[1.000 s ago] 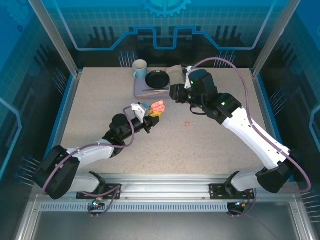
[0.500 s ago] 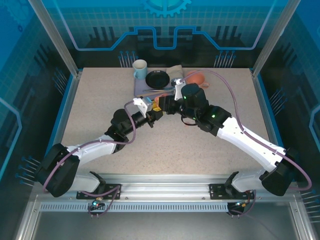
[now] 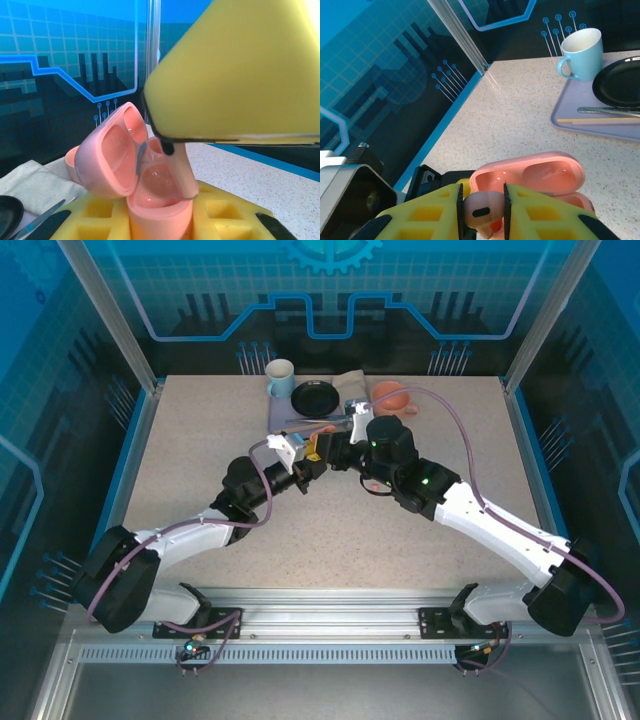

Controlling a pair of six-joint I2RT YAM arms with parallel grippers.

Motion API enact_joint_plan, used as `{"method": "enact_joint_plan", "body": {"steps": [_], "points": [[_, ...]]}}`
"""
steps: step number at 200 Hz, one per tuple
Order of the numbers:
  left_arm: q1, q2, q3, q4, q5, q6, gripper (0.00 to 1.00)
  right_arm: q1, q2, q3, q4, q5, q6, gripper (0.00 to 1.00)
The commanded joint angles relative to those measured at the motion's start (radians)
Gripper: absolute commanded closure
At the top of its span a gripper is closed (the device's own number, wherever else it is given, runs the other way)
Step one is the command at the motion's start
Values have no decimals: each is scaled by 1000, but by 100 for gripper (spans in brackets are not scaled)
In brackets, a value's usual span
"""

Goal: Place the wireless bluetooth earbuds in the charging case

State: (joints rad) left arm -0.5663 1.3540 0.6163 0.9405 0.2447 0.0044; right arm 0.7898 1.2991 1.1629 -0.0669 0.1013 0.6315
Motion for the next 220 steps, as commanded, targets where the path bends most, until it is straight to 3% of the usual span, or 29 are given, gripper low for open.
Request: {"method": "enact_joint_plan", "body": {"steps": [1, 111, 220], "points": [[-8, 2, 40, 32, 22, -4, 100, 21, -30, -30, 115, 26, -4, 75], [-8, -12, 54, 23, 30, -23, 100, 28, -36, -107, 210, 93, -4, 78], [-8, -12, 78, 11, 13, -23, 100, 29, -82, -174, 215, 56, -36, 79]]}}
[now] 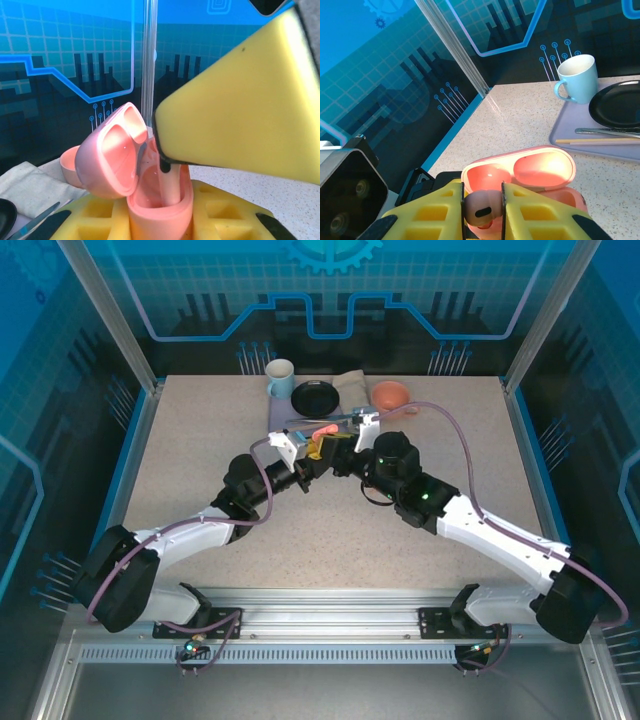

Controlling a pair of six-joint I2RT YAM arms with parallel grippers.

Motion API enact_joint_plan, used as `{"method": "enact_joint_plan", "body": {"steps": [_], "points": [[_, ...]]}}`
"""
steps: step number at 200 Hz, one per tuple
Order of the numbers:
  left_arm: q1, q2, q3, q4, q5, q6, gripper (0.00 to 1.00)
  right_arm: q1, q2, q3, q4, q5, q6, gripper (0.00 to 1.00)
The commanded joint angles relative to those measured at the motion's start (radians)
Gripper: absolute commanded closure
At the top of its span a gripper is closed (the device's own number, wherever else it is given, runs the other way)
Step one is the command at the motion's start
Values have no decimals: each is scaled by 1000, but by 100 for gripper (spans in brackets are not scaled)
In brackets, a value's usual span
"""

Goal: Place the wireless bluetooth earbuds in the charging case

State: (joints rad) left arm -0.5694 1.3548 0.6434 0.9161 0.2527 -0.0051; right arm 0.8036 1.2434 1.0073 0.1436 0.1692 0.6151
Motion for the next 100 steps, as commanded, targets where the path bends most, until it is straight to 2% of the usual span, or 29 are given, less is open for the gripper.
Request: {"method": "enact_joint_plan", "body": {"steps": [1, 100], "points": [[-5, -13, 51, 35, 5, -13, 100, 16, -27, -19, 4, -13, -20, 79], [-6, -10, 51, 28, -5, -7, 100, 37, 1, -6, -28, -38, -30, 76]]}}
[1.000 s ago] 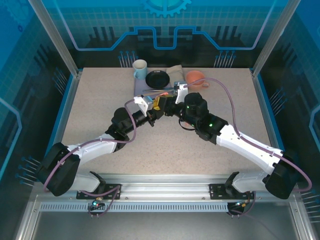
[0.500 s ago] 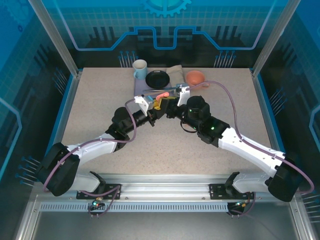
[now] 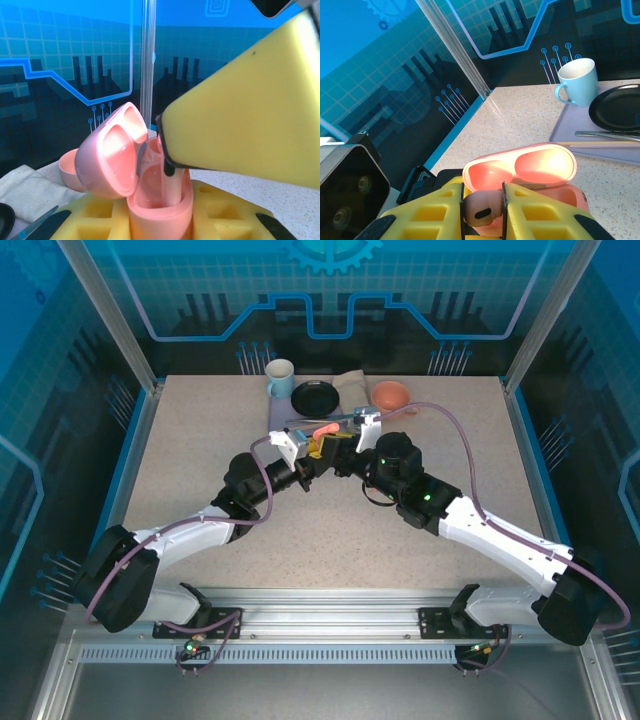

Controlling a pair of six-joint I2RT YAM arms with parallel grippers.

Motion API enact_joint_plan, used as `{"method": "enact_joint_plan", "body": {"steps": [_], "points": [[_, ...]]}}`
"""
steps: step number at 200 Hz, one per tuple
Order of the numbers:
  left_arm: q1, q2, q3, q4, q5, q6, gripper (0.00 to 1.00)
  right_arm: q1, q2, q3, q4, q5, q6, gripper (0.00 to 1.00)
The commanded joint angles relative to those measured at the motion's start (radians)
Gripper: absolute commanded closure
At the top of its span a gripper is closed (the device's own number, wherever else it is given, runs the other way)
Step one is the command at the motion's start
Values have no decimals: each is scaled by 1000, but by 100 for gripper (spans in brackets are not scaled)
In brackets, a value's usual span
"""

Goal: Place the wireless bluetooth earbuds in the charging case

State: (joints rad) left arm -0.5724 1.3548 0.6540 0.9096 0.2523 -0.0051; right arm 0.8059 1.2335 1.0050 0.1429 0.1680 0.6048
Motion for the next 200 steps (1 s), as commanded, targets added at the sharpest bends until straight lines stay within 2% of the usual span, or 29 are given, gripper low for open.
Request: {"method": "enact_joint_plan", "body": {"steps": [1, 48, 97, 136, 200], "points": [[-2, -11, 41, 35, -5, -7, 100, 36, 11, -4, -28, -38, -20, 76], [-2, -13, 39, 34, -15, -4, 100, 67, 21, 2, -55, -16, -86, 77], [-3, -20, 39, 31, -24, 1, 100, 70, 29, -8, -70, -7, -89, 75], [-2, -20, 35, 29, -24, 0, 100, 62, 19, 33, -102, 5, -83, 53], [-2, -20, 21, 40, -19, -7, 100, -8, 14, 156, -177, -39, -4, 28]]}}
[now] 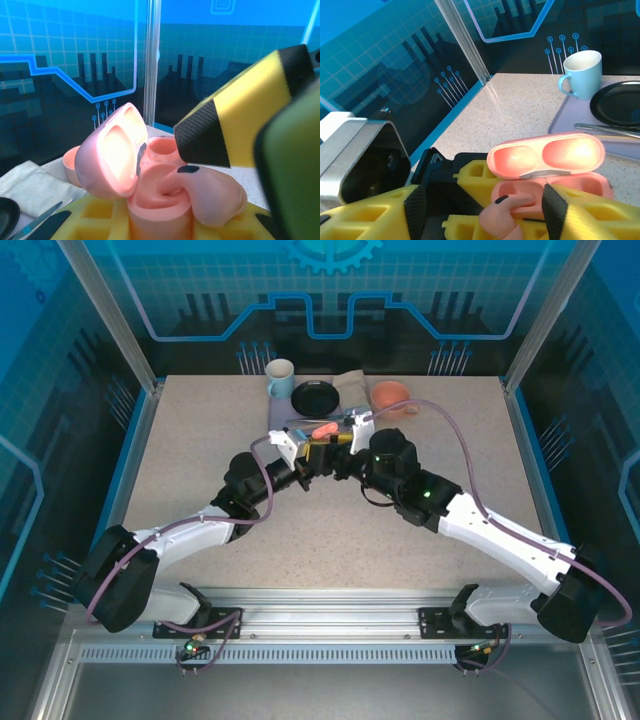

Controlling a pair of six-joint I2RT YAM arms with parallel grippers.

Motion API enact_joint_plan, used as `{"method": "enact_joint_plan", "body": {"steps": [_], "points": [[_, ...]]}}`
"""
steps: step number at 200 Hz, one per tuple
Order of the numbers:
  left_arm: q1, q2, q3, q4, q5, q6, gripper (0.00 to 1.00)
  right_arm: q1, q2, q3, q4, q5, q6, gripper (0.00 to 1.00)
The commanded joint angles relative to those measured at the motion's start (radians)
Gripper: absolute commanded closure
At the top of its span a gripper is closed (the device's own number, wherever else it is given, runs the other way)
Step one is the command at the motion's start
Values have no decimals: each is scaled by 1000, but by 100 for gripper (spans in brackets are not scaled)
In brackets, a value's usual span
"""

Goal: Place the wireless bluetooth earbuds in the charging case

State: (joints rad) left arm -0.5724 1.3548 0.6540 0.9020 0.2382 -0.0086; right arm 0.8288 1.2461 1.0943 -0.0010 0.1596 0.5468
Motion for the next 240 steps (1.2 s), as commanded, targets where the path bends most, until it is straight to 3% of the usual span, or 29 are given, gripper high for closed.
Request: {"method": "enact_joint_plan", "body": {"steps": [1, 71, 121, 176, 240], "points": [[-2, -20, 21, 48, -5, -4, 100, -32, 1, 68, -33, -31, 58, 28], [-2, -39, 8, 37, -6, 5, 100, -125, -6, 122, -88, -135, 181, 24], [-3, -36, 12, 33, -9, 8, 100, -125, -21, 145, -228, -216, 205, 29], [-2, -28, 21, 28, -7, 13, 100, -108, -63, 132, -260, -334, 287, 32], [-3, -21, 31, 25, -2, 9, 100, -73, -38, 142, -232, -352, 316, 32]]}}
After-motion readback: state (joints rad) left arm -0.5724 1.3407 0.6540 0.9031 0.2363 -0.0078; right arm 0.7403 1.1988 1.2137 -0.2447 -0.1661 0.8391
